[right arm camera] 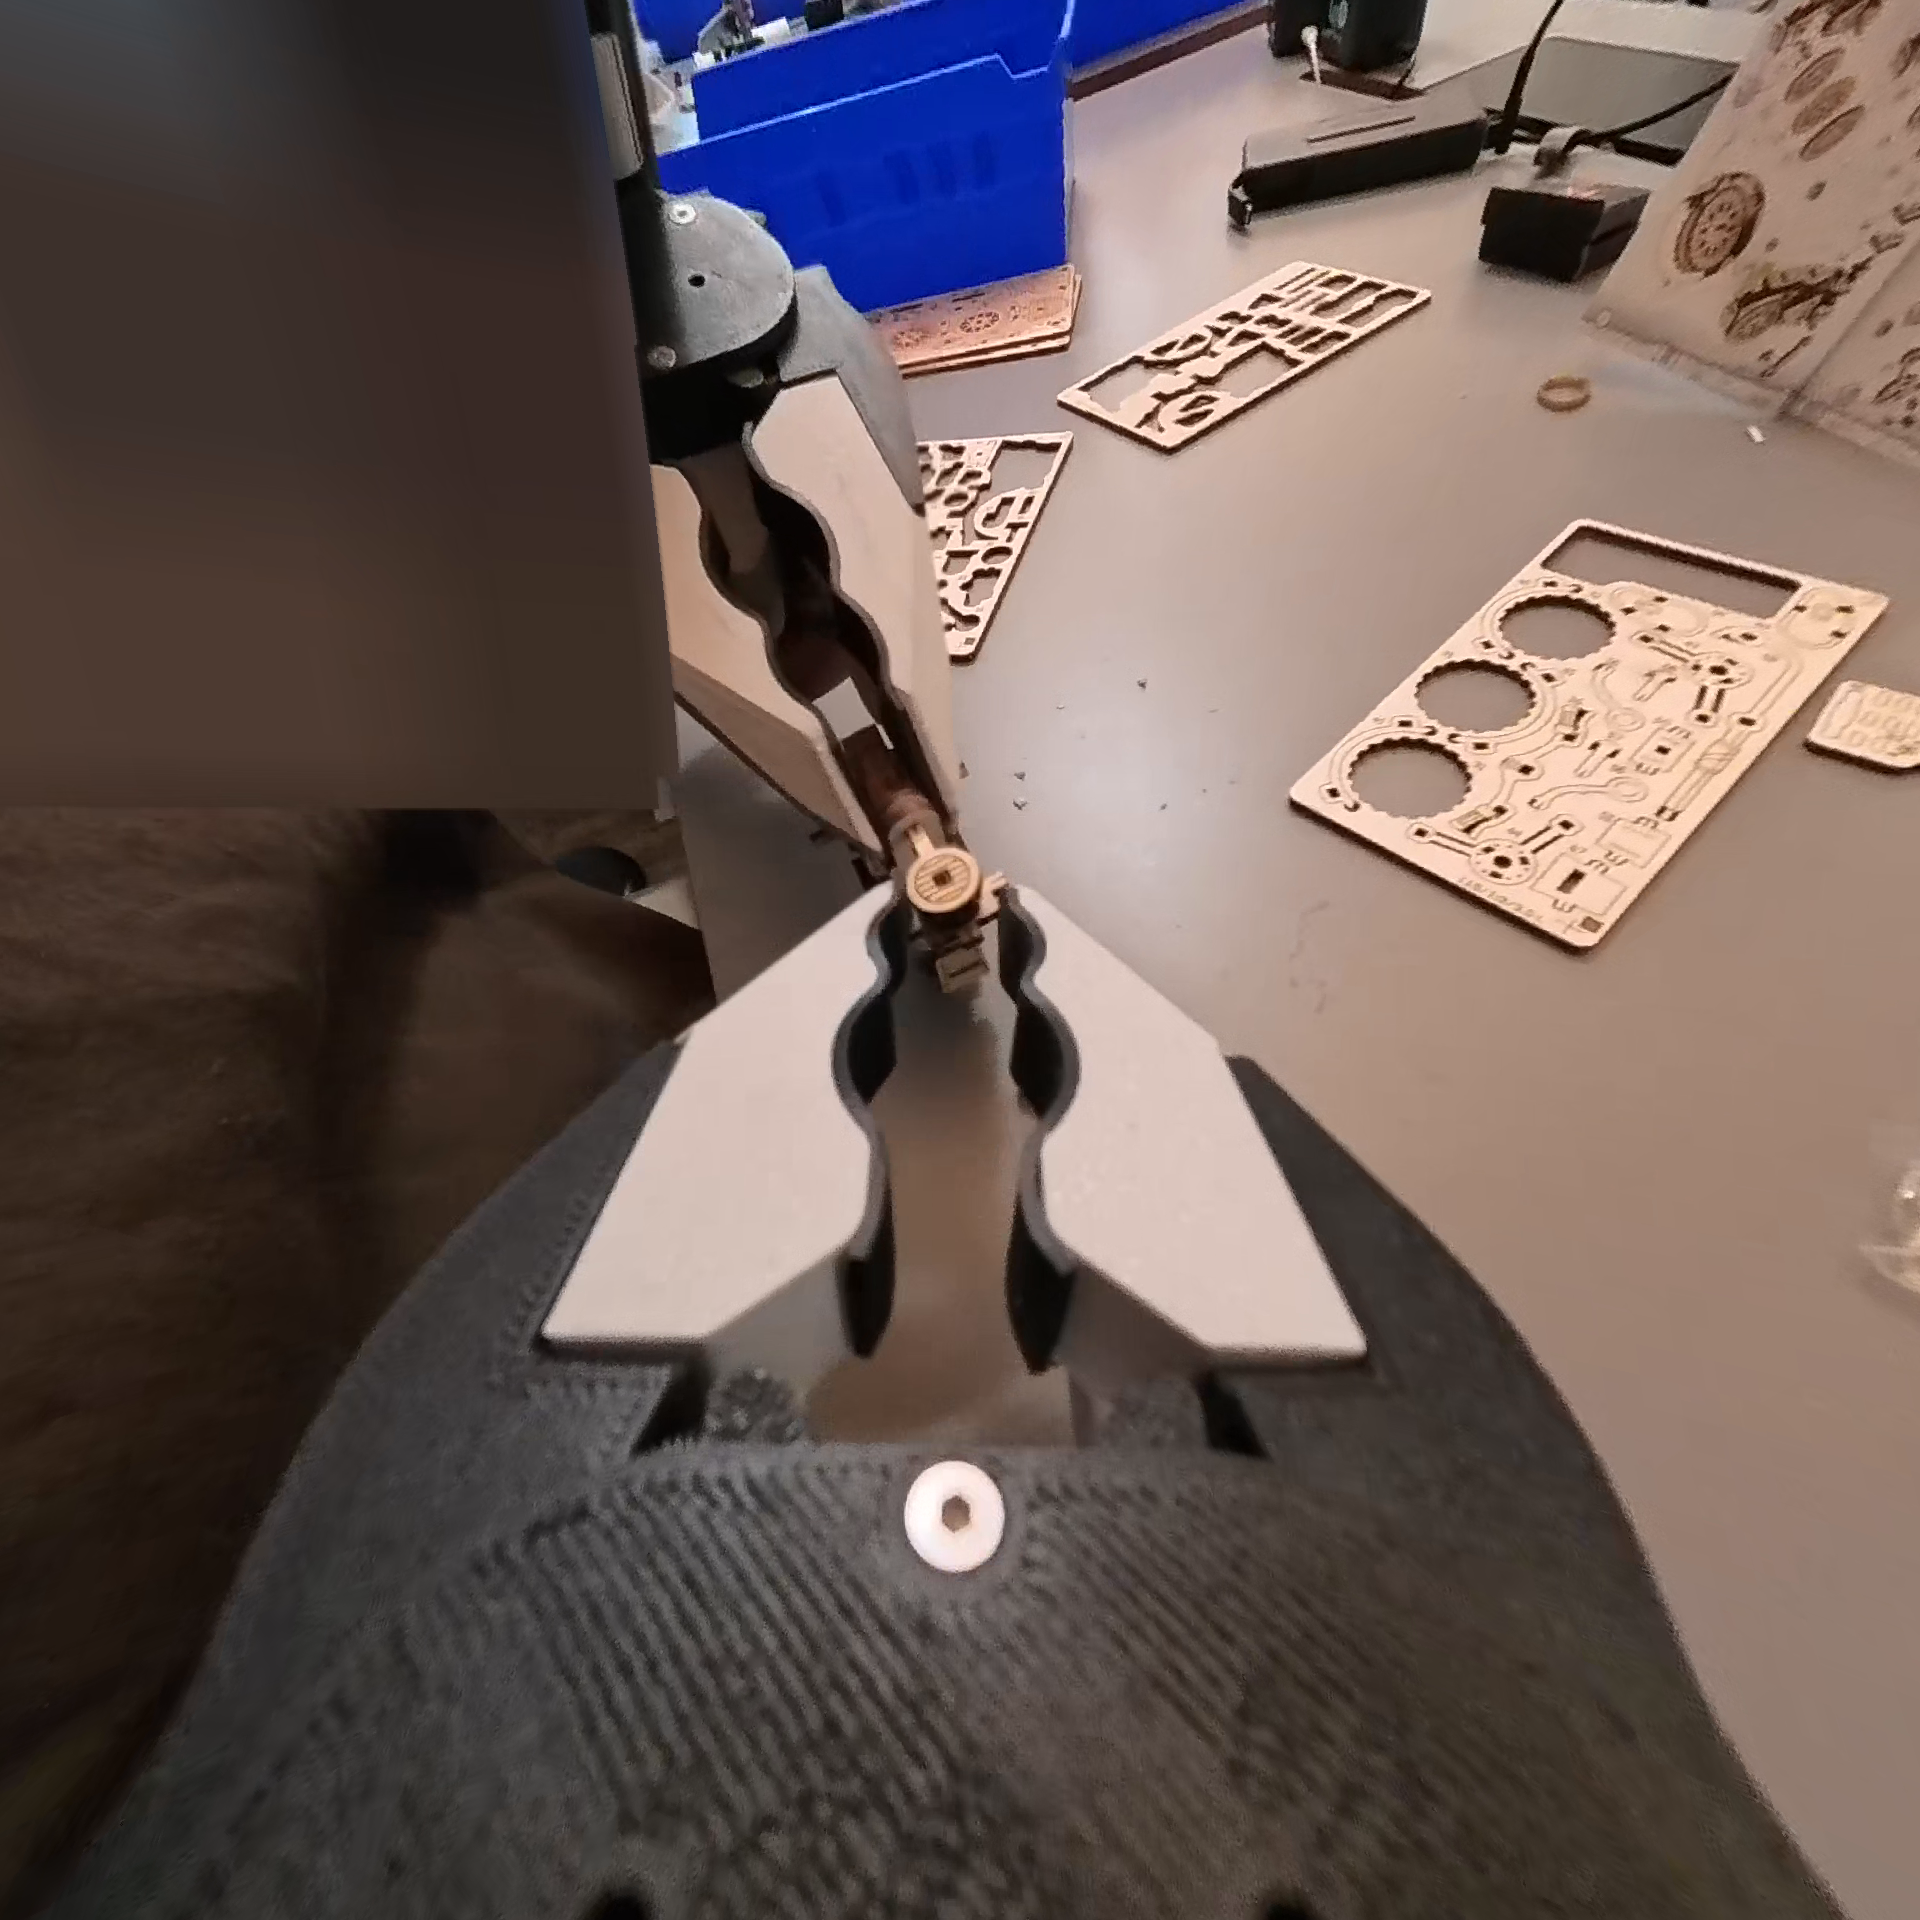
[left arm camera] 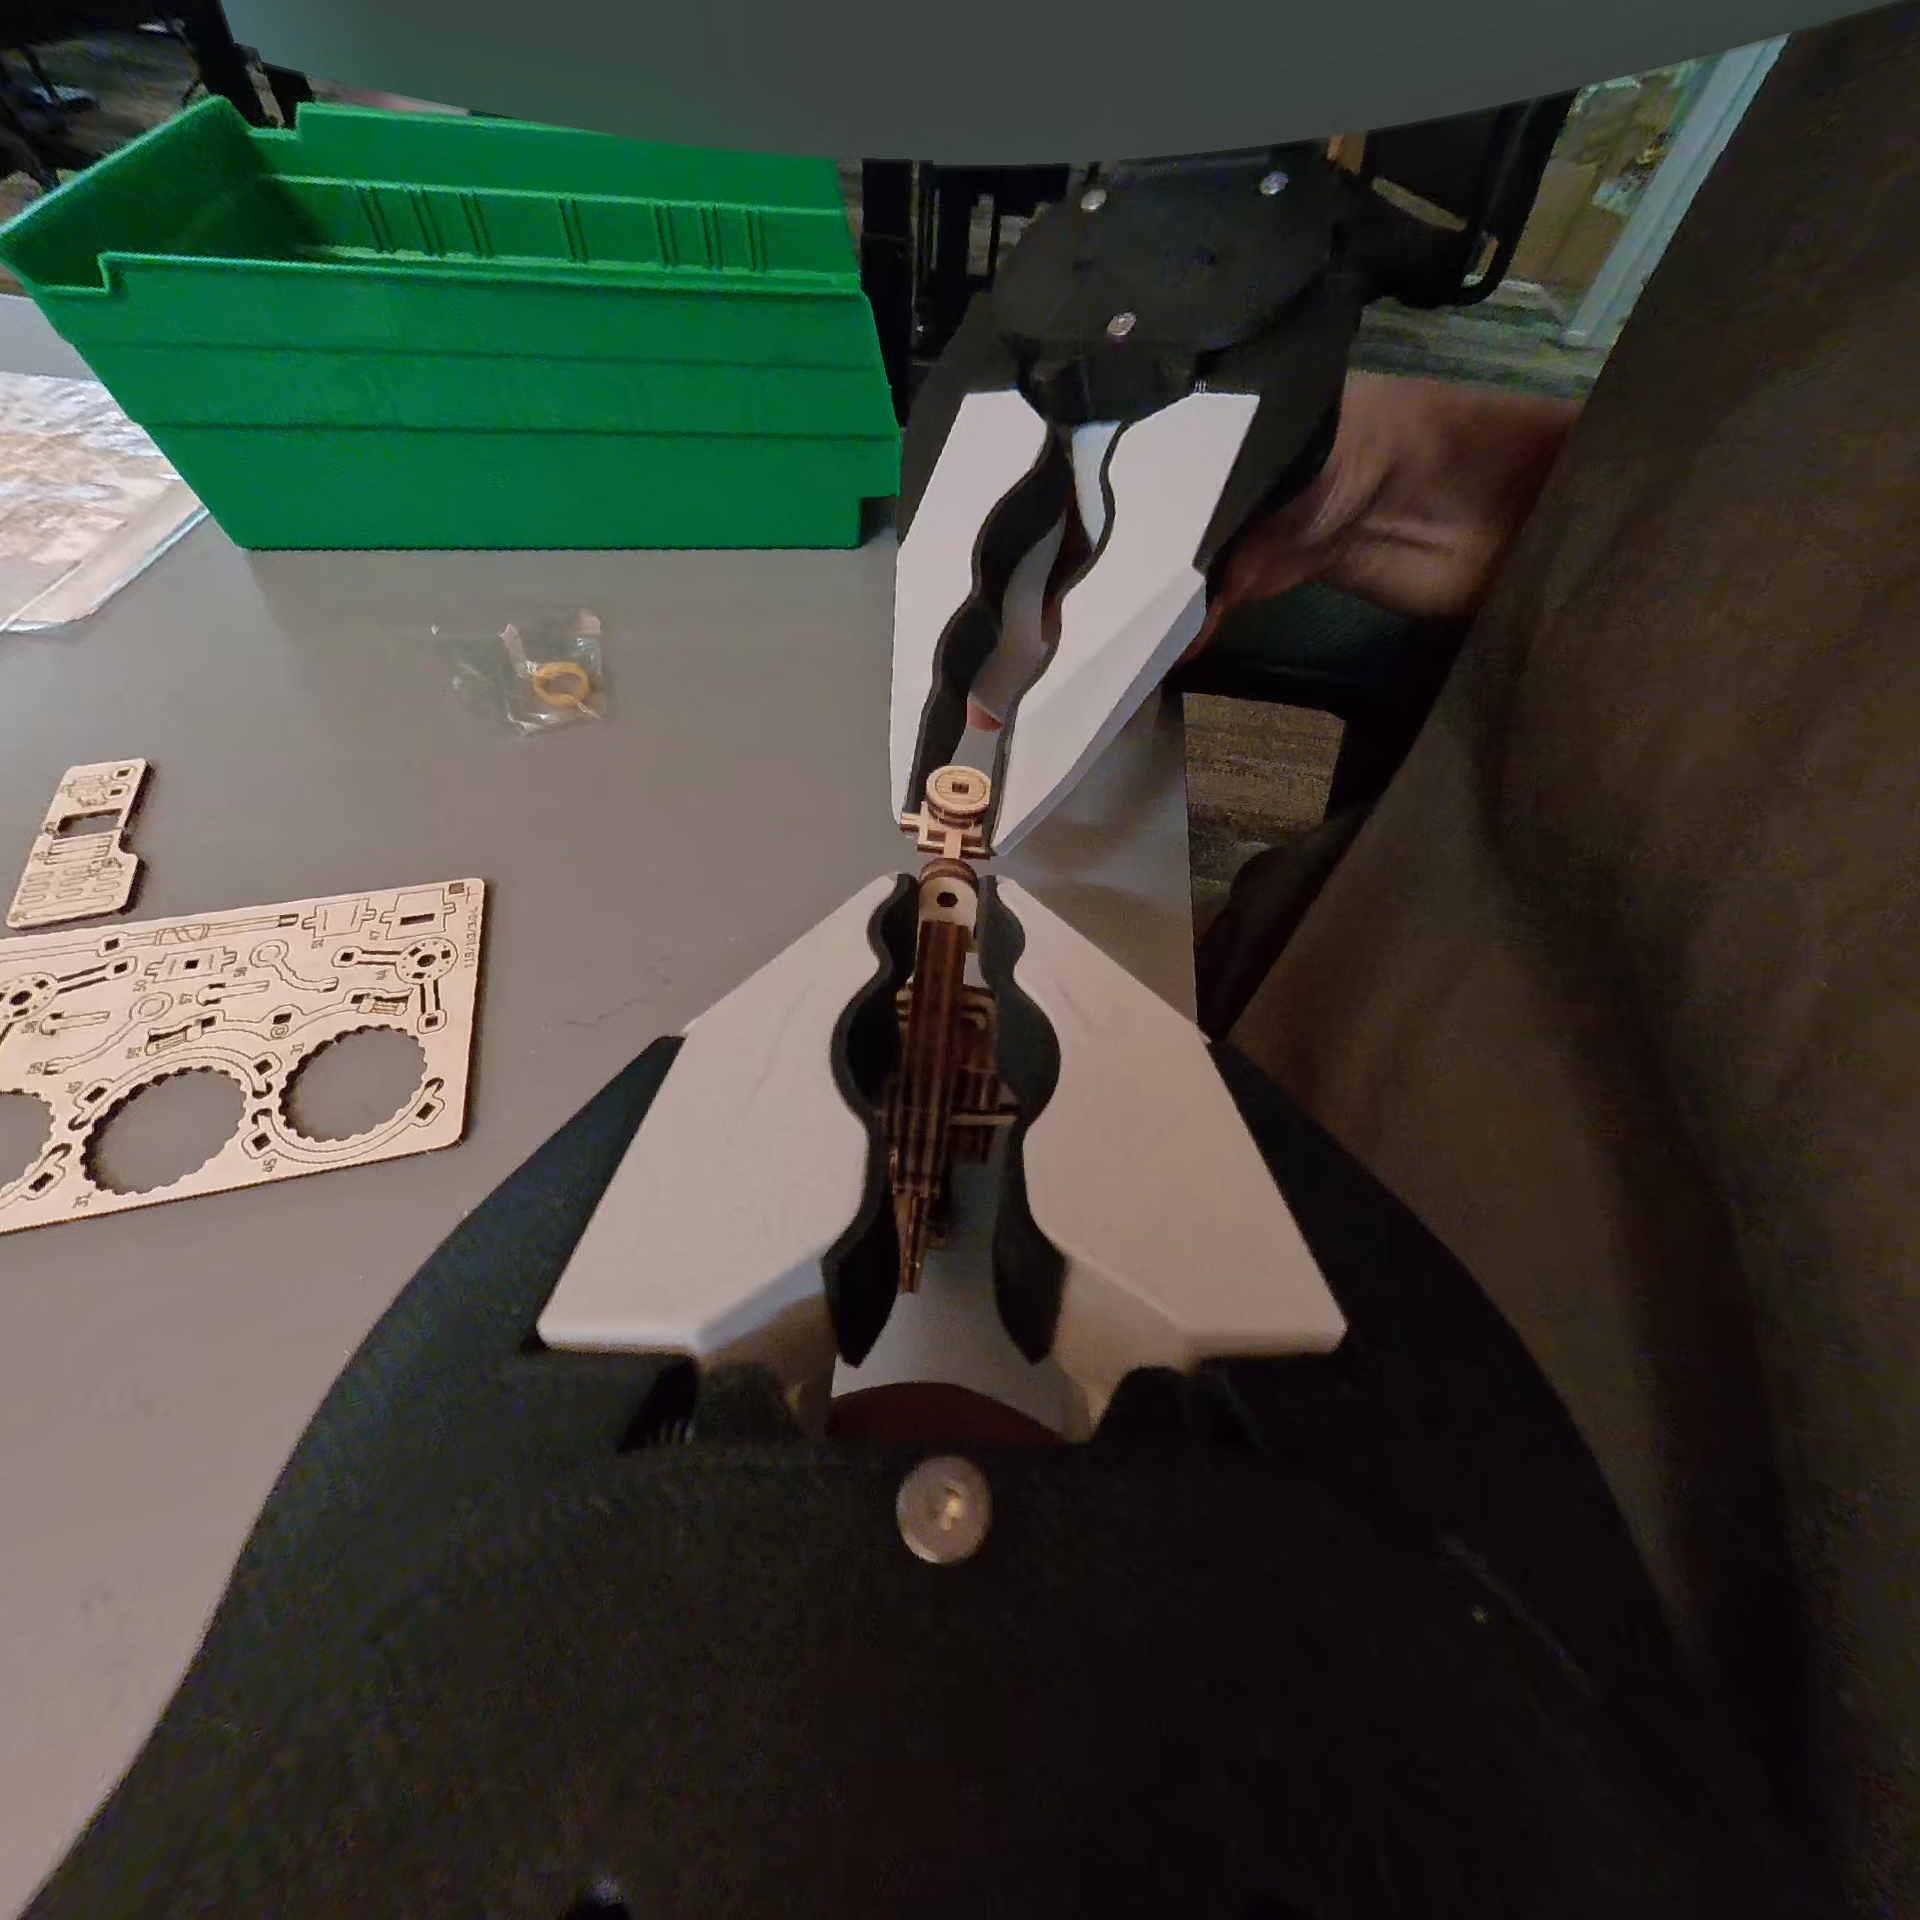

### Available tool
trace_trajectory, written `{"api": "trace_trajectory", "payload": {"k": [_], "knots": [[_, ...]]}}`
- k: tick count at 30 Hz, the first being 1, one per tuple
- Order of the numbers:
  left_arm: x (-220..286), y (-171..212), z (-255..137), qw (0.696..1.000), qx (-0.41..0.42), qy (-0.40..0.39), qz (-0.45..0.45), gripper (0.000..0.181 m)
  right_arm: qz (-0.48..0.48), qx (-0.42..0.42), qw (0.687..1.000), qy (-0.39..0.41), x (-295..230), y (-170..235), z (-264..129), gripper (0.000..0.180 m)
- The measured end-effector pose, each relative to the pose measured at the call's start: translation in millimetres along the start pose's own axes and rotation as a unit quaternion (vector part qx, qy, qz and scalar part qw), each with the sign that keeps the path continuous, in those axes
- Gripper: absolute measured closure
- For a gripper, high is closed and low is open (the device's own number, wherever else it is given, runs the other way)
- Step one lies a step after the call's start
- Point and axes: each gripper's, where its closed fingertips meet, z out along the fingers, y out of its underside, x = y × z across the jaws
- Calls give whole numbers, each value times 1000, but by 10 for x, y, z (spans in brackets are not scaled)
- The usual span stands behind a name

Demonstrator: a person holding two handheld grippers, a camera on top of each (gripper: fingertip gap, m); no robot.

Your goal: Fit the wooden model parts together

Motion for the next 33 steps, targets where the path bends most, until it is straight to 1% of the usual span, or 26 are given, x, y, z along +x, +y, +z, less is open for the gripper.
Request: {"api": "trace_trajectory", "payload": {"k": [8, 10, 12, 15, 17, 20, 23, 26, 33], "knots": [[-1, 3, 27, 1000, -9, -5, -1, 171, 76, -14, 996, -33, 14, 23, -13, 165], [5, 3, 24, 1000, -10, -4, -2, 171, 59, -17, 997, -34, 11, 21, -13, 165], [17, 4, 25, 1000, -9, -2, -4, 171, 21, -19, 999, -31, 9, 10, -17, 165], [56, 10, 64, 1000, -8, 6, -9, 171, -23, 1, 999, -29, 13, -70, -38, 165], [34, 48, 99, 1000, -18, -9, 6, 171, -23, -13, 999, -26, 30, -63, -23, 165], [-26, 46, 79, 1000, -13, -17, -5, 171, -6, -25, 1000, -16, 81, -49, 2, 165], [-68, 32, 49, 1000, -3, -22, -16, 171, 5, -7, 1000, -15, 113, -67, 22, 165], [-93, 6, 23, 999, 12, -21, -29, 171, 37, 19, 999, -23, 133, -99, 34, 165], [-131, -32, -40, 996, 62, -14, -68, 171, 87, 68, 994, -21, 142, -145, 55, 165]]}}
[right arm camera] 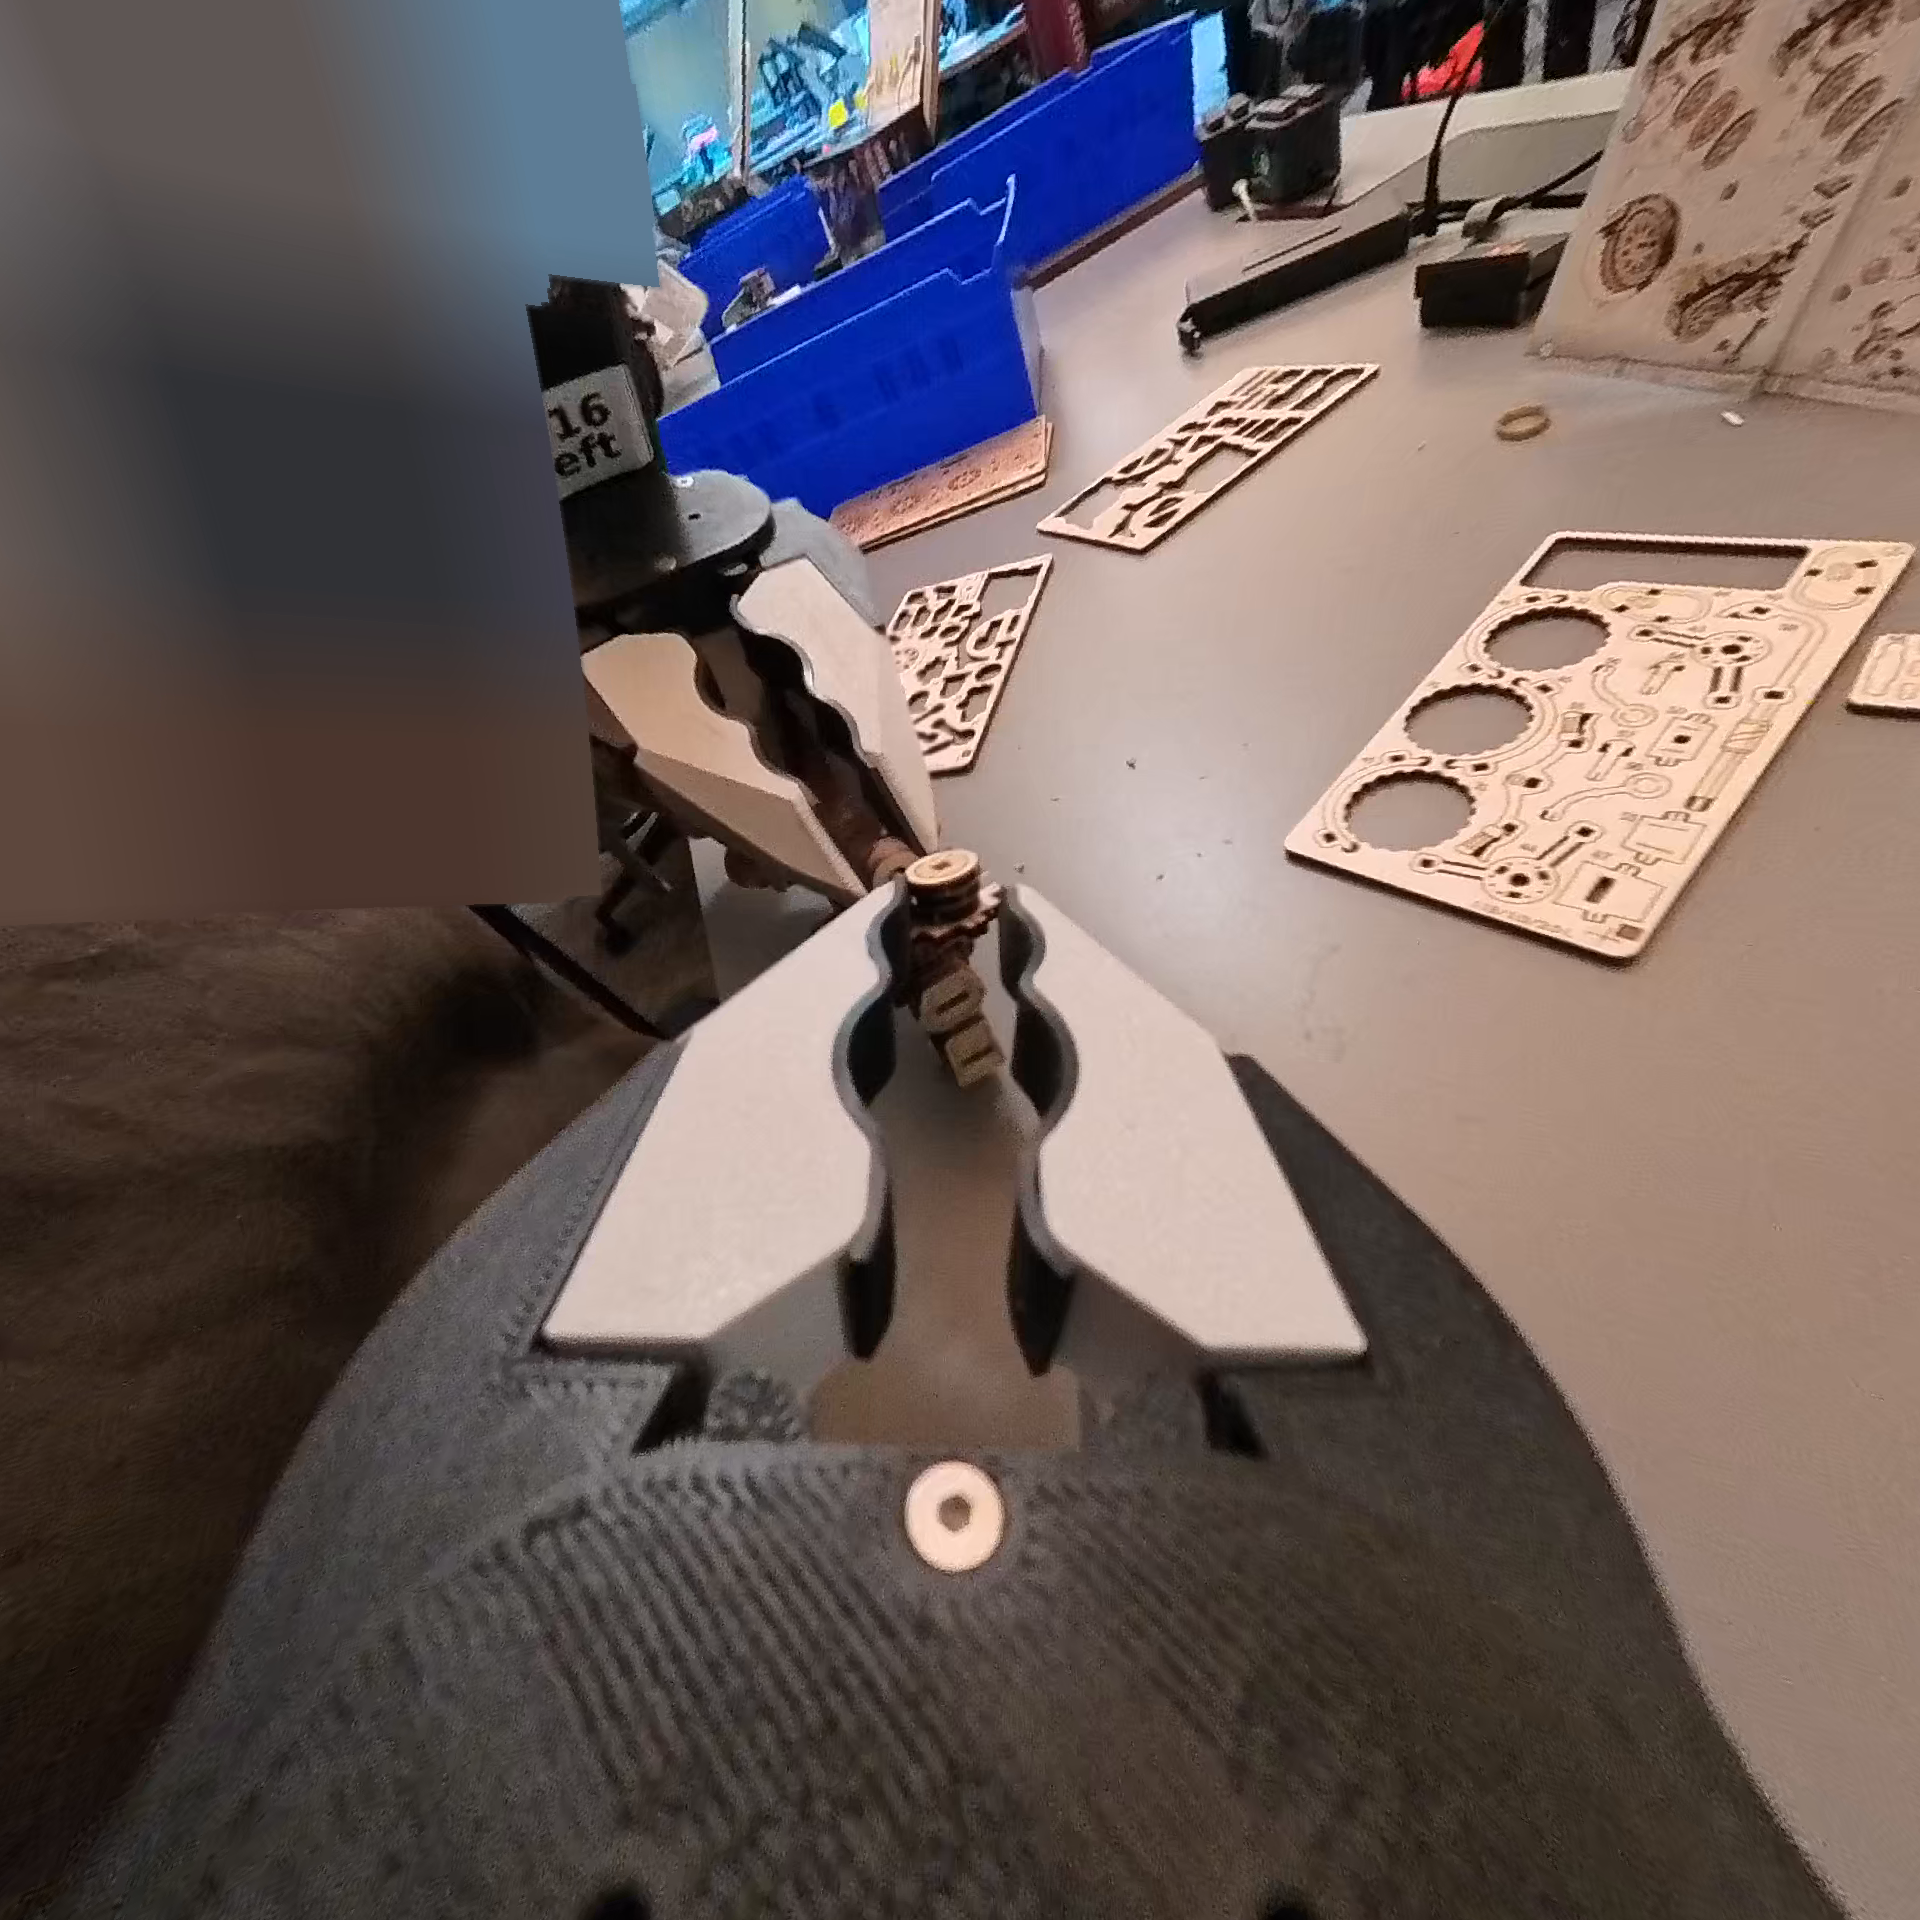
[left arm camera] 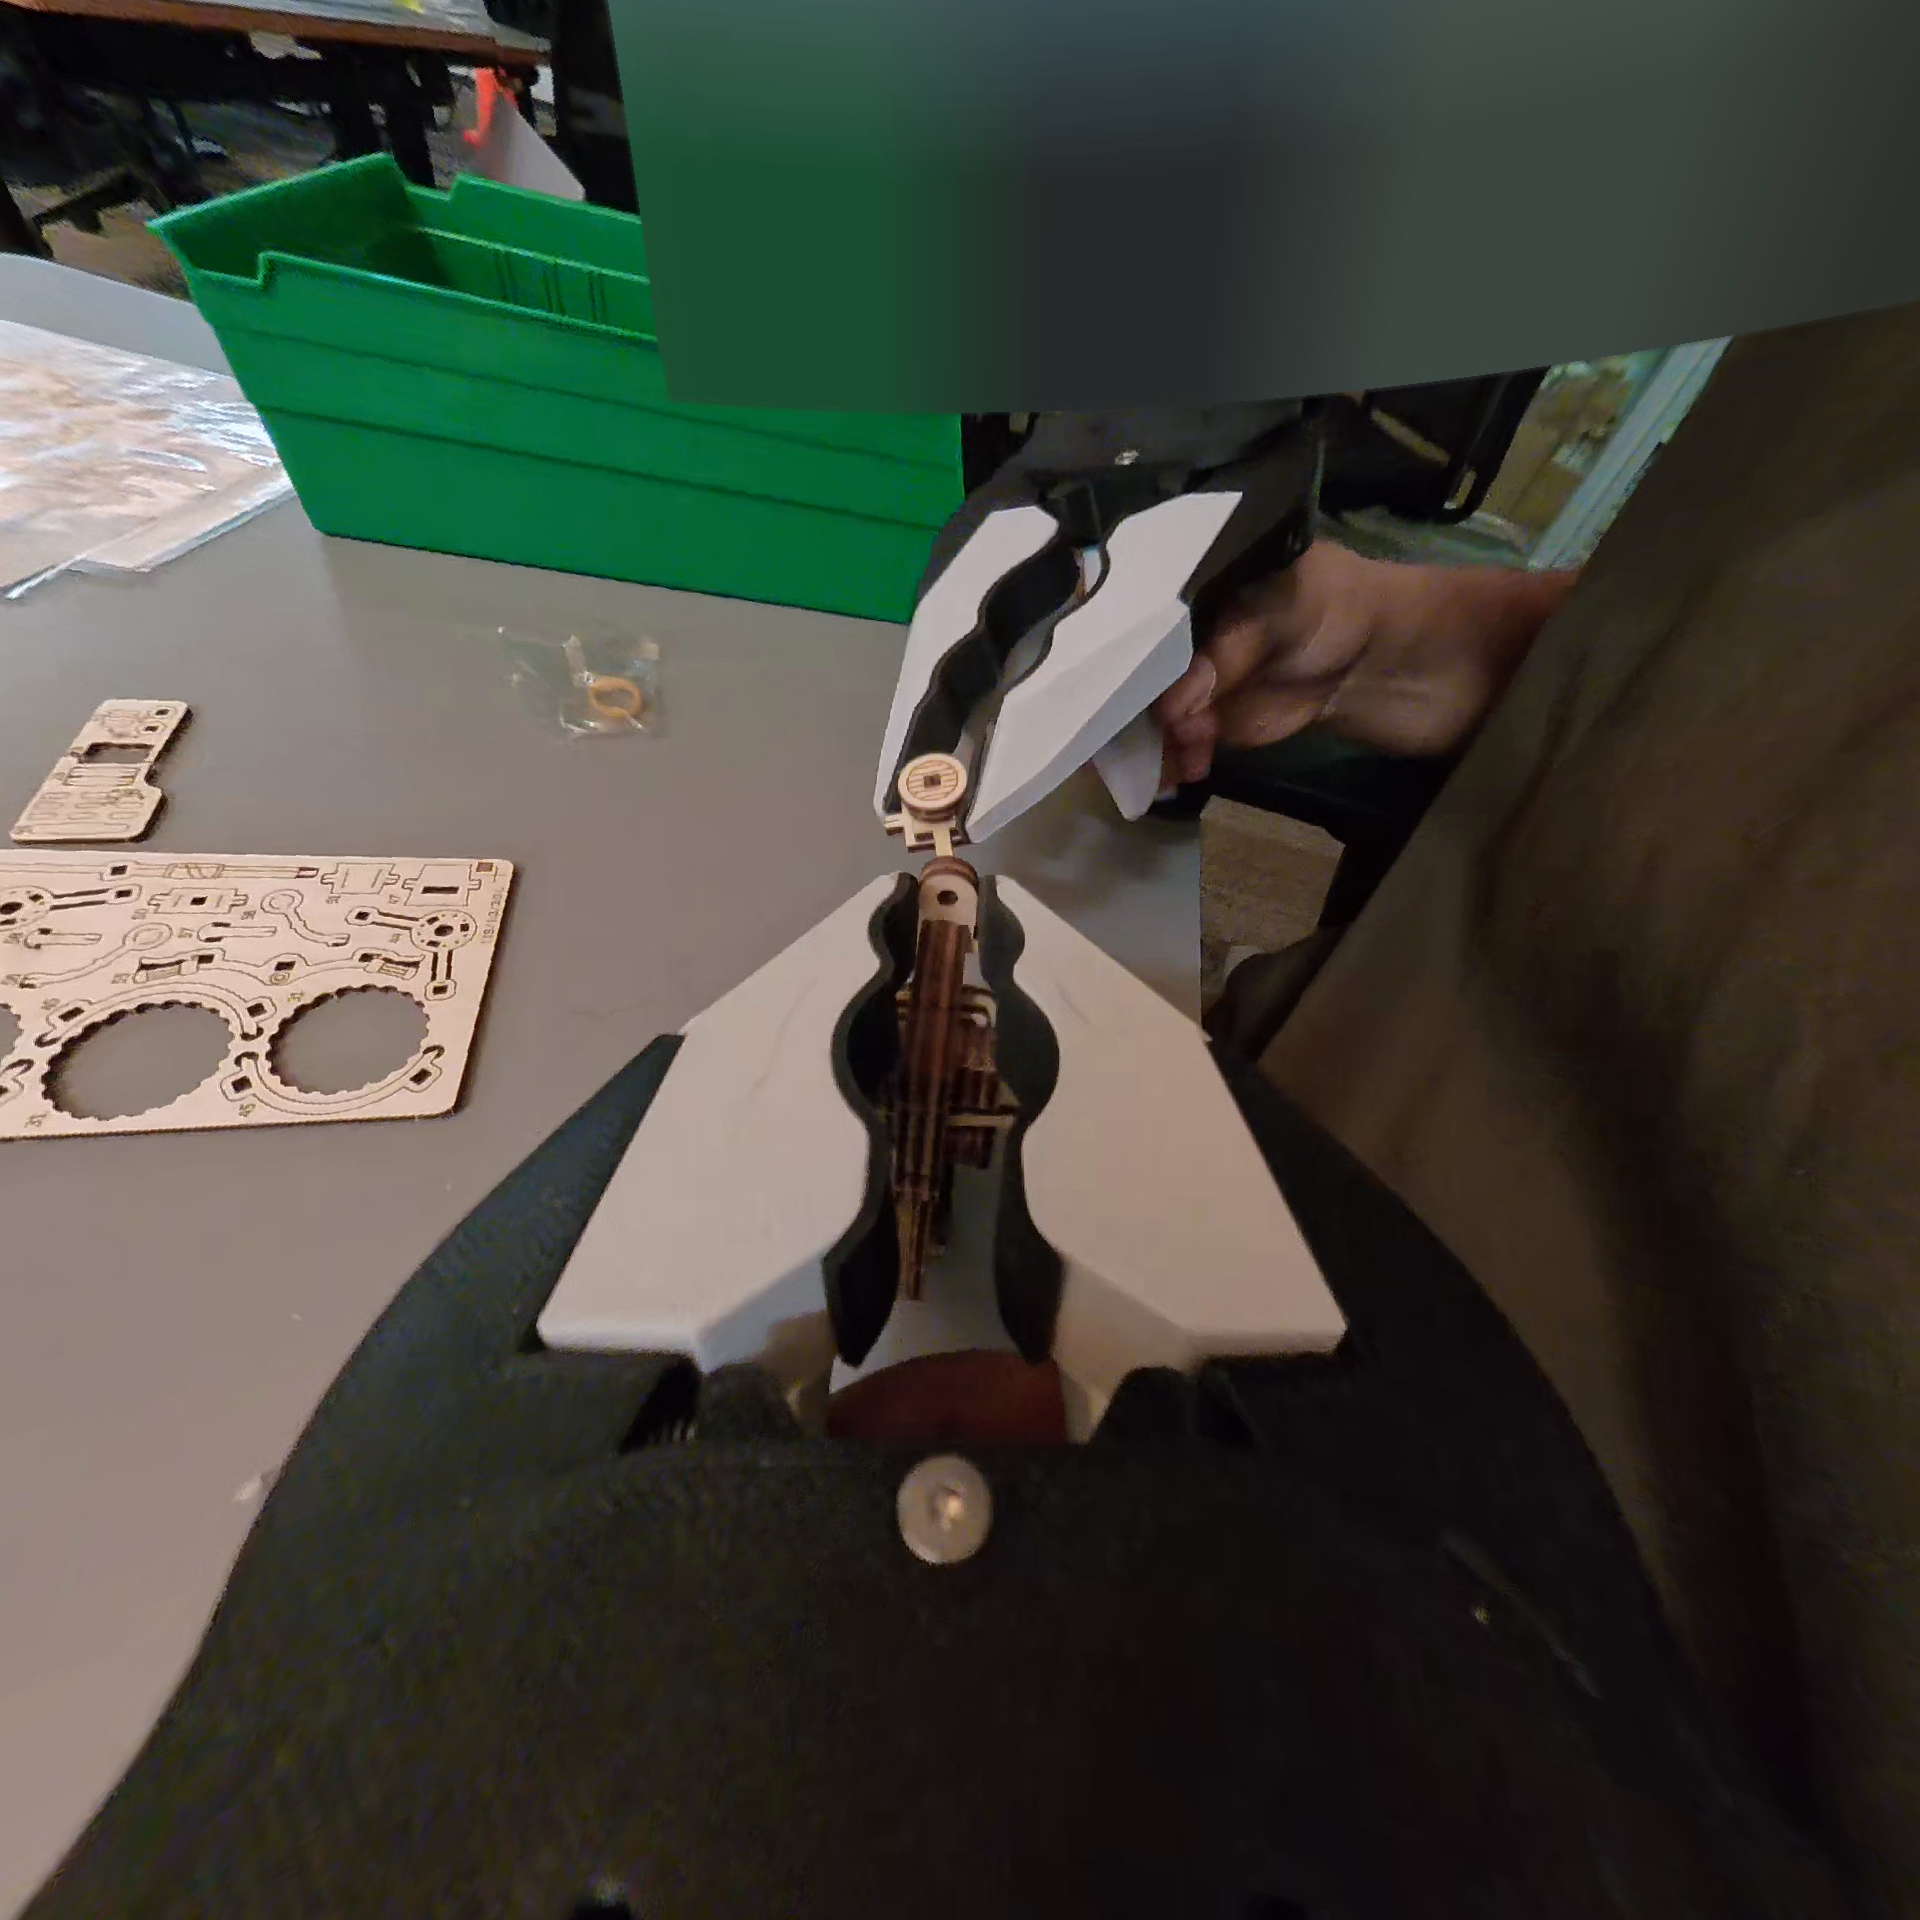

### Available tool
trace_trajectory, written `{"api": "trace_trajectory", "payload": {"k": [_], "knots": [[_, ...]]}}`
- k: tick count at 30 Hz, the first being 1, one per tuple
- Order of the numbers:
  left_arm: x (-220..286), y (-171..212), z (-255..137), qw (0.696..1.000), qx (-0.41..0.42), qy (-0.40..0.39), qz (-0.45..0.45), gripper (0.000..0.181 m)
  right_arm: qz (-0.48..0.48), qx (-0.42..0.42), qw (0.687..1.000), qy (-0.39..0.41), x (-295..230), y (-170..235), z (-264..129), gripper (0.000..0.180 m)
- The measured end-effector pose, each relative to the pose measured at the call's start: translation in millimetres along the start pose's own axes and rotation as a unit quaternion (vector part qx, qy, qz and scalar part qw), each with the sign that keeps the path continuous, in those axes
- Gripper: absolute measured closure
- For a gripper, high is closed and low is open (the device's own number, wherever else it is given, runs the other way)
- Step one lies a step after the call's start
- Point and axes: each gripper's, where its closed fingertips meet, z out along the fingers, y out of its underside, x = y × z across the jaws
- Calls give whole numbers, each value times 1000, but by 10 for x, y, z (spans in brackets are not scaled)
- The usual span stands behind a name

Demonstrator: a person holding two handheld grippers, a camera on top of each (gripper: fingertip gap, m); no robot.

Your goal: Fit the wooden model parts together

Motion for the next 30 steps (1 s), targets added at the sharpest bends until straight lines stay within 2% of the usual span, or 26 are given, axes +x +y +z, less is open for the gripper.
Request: {"api": "trace_trajectory", "payload": {"k": [9, 30], "knots": [[8, 9, -19, 1000, 12, 11, -16, 170, -37, 31, 997, 57, 33, 32, 32, 166], [-31, 2, -82, 999, 18, 21, -42, 172, 0, 65, 998, 24, -23, -22, 66, 166]]}}
